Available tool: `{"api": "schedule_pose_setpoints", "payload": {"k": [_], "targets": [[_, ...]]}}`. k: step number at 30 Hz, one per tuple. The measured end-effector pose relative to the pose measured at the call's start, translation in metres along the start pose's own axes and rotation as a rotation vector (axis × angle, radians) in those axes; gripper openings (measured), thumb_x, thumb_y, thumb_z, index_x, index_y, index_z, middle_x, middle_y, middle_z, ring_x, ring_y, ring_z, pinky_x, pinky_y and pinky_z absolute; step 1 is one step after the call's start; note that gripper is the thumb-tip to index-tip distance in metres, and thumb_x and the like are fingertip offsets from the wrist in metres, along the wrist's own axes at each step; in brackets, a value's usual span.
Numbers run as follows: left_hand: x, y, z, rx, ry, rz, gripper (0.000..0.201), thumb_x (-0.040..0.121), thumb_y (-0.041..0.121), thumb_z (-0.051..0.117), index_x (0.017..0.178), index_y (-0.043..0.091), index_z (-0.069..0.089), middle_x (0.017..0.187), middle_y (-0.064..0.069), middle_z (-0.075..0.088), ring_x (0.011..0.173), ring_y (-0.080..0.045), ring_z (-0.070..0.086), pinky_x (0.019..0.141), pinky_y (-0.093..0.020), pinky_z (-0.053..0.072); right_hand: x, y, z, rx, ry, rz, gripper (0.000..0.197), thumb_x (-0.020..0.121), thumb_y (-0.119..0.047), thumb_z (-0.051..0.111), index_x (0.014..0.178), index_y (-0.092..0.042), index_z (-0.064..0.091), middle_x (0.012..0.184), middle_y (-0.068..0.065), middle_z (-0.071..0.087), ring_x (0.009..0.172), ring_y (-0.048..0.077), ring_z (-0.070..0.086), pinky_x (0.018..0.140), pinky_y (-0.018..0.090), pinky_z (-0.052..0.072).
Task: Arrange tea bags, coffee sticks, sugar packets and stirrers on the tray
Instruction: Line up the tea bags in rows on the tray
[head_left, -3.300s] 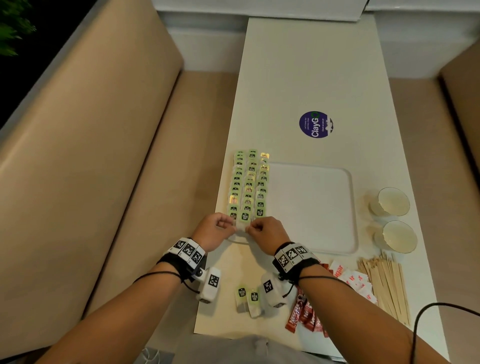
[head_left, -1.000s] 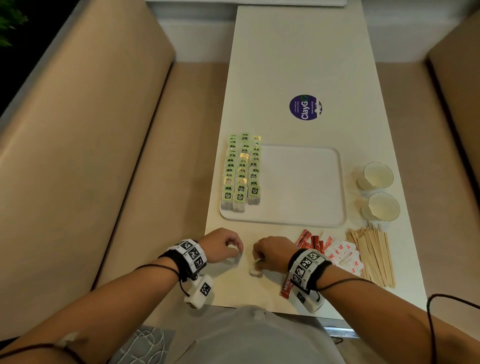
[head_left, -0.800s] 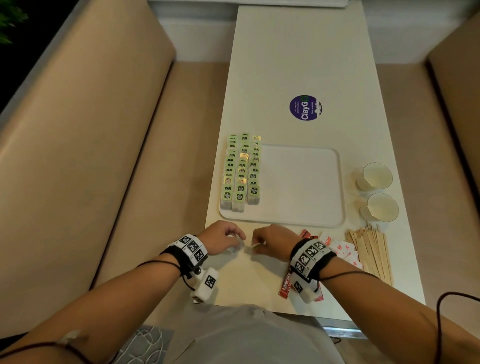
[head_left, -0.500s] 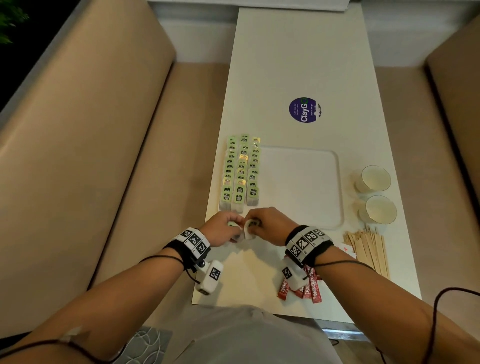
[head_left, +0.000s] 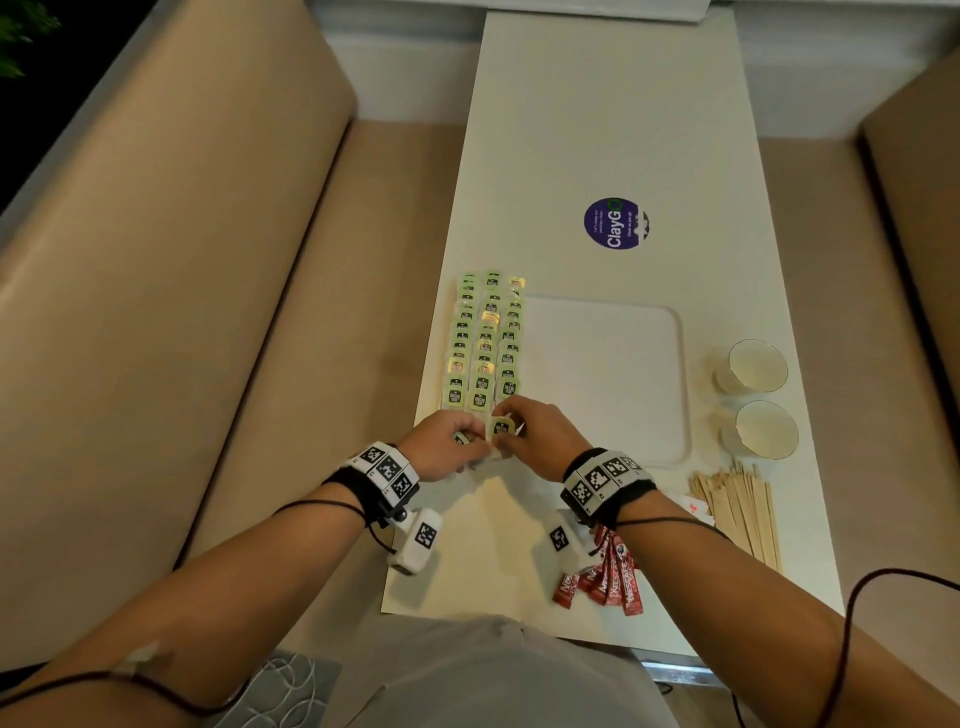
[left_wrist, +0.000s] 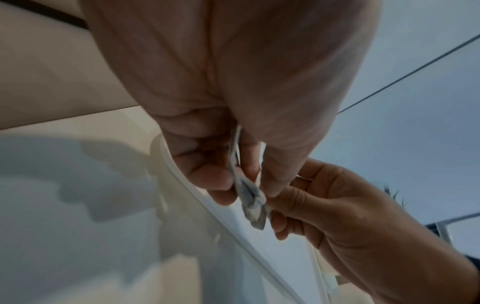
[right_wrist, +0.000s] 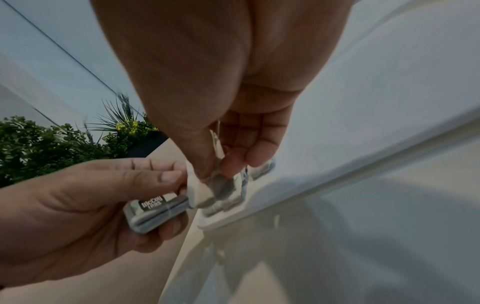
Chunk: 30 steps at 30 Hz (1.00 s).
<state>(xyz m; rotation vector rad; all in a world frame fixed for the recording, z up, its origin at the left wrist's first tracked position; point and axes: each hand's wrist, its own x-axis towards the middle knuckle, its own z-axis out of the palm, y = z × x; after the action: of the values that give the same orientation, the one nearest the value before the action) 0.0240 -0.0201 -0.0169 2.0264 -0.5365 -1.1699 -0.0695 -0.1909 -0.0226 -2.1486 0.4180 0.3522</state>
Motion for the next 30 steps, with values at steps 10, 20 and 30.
{"api": "schedule_pose_setpoints", "payload": {"k": [10,20,30], "targets": [[0.012,-0.004,-0.003,0.119,0.043,0.064,0.024,0.095,0.016,0.066,0.072,0.009,0.066,0.059,0.006,0.061,0.048,-0.003,0.054,0.055,-0.017,0.044,0.006,0.016,0.004,0.052,-0.027,0.048,0.028,0.093,-0.037,0.068,0.115,-0.02,0.068,0.088,-0.001,0.066,0.074,0.014,0.062,0.068,0.027,0.049],[0.035,-0.019,-0.015,0.163,0.067,-0.02,0.018,0.093,0.005,0.065,0.109,0.012,0.071,0.081,0.005,0.062,0.072,-0.004,0.058,0.062,-0.006,0.041,0.027,0.022,-0.005,-0.057,0.046,0.231,0.031,0.097,-0.031,0.062,0.073,-0.012,0.061,0.067,0.002,0.058,0.06,0.016,0.05,0.056,0.029,0.04],[0.041,-0.02,-0.025,0.097,0.037,-0.009,0.024,0.087,-0.003,0.071,0.102,0.015,0.068,0.085,-0.007,0.063,0.07,-0.007,0.057,0.074,-0.02,0.05,0.045,0.017,0.005,-0.136,0.084,0.379,0.023,0.092,-0.036,0.066,0.082,-0.016,0.063,0.087,0.004,0.069,0.081,0.025,0.066,0.072,0.035,0.055]]}}
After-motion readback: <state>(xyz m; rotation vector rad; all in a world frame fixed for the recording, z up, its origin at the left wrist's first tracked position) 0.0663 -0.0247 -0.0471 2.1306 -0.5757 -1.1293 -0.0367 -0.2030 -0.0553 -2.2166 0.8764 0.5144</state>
